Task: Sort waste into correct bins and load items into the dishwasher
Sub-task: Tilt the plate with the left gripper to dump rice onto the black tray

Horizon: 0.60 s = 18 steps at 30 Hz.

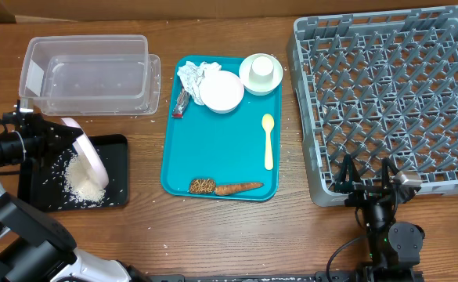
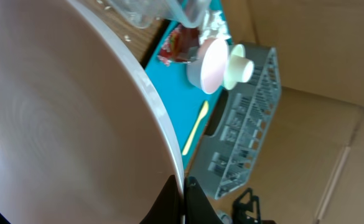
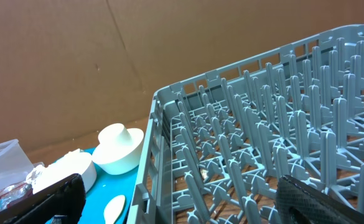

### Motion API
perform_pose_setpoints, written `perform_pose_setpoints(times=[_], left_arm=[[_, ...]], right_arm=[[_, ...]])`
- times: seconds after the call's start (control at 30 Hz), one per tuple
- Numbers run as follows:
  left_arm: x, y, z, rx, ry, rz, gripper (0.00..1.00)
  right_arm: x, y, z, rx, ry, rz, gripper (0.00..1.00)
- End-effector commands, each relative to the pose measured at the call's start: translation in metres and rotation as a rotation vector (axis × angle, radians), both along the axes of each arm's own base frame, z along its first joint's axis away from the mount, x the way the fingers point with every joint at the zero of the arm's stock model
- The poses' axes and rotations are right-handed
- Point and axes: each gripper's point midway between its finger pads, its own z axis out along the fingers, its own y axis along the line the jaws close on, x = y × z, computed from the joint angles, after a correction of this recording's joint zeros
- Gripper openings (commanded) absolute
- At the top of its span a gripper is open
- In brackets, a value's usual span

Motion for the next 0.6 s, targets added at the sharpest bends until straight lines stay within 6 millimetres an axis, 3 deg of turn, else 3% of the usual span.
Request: perform_pose_setpoints(times=[0.0, 0.33, 0.4, 0.47, 0.57], left_arm=[[0.002, -0.002, 0.023, -0.045, -0.114, 0.014, 0.04], [-0.006, -0.006, 0.036, -0.100, -0.168, 0.008, 0.04], [-0.001, 0.002, 0.035, -0.056, -0.217, 0.003, 0.04], [-0.001, 0.012, 0.025, -0.028, -0.157, 0.039, 0.04], [-0.004, 0.009, 0.031, -0.058, -0.179, 0.037, 0.04]], right_arm=[[0.000, 0.001, -0.001, -0.006, -0.008, 0.005, 1.00], [0.000, 0.001, -0.001, -0.006, -0.008, 0.005, 1.00], [0.000, 0.001, -0.001, -0.006, -0.008, 0.005, 1.00], [0.000, 0.001, -0.001, -0.006, -0.007, 0.005, 1.00], [0.000, 0.001, -0.001, -0.006, -0.008, 0.005, 1.00]])
